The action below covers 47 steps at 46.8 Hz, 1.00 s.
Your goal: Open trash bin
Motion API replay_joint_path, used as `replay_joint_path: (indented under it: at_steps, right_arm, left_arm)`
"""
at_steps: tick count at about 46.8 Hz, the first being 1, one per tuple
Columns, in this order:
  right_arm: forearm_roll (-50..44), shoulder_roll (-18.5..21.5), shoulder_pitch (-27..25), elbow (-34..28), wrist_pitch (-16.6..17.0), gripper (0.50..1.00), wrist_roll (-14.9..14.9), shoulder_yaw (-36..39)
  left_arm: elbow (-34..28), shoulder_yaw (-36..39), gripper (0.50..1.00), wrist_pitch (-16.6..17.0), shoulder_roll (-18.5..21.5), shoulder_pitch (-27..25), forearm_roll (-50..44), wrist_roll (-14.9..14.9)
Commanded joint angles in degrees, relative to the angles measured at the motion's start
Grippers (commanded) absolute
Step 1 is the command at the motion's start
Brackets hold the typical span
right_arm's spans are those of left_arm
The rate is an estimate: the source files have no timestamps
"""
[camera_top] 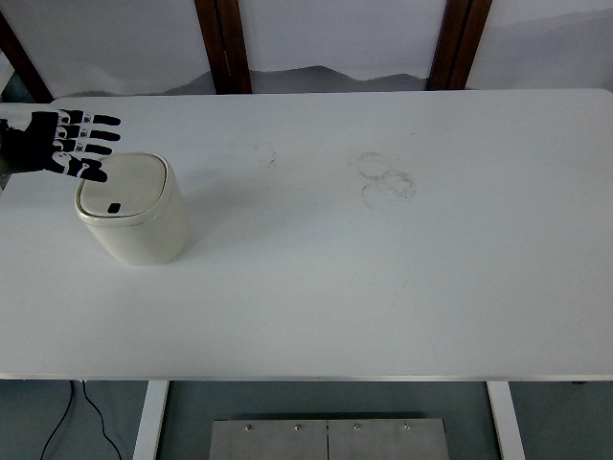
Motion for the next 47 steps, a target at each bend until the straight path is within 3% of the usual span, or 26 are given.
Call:
replay_joint_path:
  at_steps: [1,20,47]
  right_arm:
    - [0.0,0.0,0.0,0.0,0.0,0.995,0.0,0.0]
    - [0.0,0.0,-0.1,0.0,0.0,0.995,0.0,0.0]
    - [0.0,0.0,0.0,0.0,0.0,0.995,0.0,0.0]
  left_arm:
    - [0.0,0.0,1.0,0.0,-0.3,-0.4,0.0,0.0]
    - [-5.7,3.1,1.0,0.1,-0.2,-1.5,0.1,0.3]
    - [-5.7,6.2,1.0,0.0,2.1,-1.8,0.1,0.3]
